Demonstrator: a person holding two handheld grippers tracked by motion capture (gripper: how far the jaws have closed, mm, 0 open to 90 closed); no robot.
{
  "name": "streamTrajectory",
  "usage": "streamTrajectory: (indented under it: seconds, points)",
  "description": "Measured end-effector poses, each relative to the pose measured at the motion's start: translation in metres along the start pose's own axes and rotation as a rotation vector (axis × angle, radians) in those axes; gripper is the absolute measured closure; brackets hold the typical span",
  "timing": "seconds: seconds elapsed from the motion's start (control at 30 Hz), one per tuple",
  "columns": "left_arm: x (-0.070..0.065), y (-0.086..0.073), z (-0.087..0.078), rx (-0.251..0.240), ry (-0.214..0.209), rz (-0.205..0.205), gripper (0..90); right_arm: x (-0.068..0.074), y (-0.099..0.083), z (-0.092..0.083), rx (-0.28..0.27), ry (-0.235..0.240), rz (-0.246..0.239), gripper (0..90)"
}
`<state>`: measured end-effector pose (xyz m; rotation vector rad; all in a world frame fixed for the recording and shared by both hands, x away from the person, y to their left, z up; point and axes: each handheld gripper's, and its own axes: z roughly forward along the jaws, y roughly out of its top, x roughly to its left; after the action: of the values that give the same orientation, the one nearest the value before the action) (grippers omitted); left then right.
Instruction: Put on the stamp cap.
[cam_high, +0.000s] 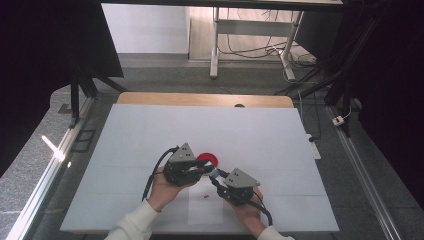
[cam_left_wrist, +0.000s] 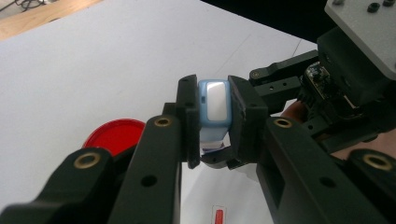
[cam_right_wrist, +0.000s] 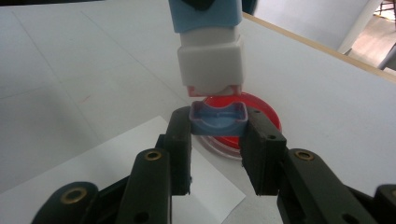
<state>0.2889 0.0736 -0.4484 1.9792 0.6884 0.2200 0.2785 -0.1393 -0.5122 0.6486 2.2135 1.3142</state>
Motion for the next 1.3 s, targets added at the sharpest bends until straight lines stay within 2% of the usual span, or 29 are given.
streamTrajectory:
  seconds: [0.1,0.7,0.97,1.17,1.3]
  points:
    - [-0.0002,-0.0007,0.0012,-0.011,0.001,-0.013,75.4,0.0002,-0.0002,0.0006,0.001,-0.006,0.003,65.0]
    - [-0.0003,-0.0041,0.0062,-0.011,0.005,-0.027,75.5,0.0039,0.0003,0.0007,-0.014,-0.051,-0.003,64.8]
    - [-0.003,-0.0054,0.0093,-0.014,0.006,-0.027,75.6,0.0065,-0.0005,0.0004,-0.014,-0.073,-0.024,64.8]
    - [-0.0019,-0.0065,0.0088,-0.028,0.003,-0.049,75.6,0.0073,-0.0011,0.0001,-0.023,-0.094,-0.035,64.8]
    - [-0.0021,-0.0071,0.0098,-0.025,0.003,-0.049,75.6,0.0074,-0.0013,0.0,-0.022,-0.099,-0.038,64.8]
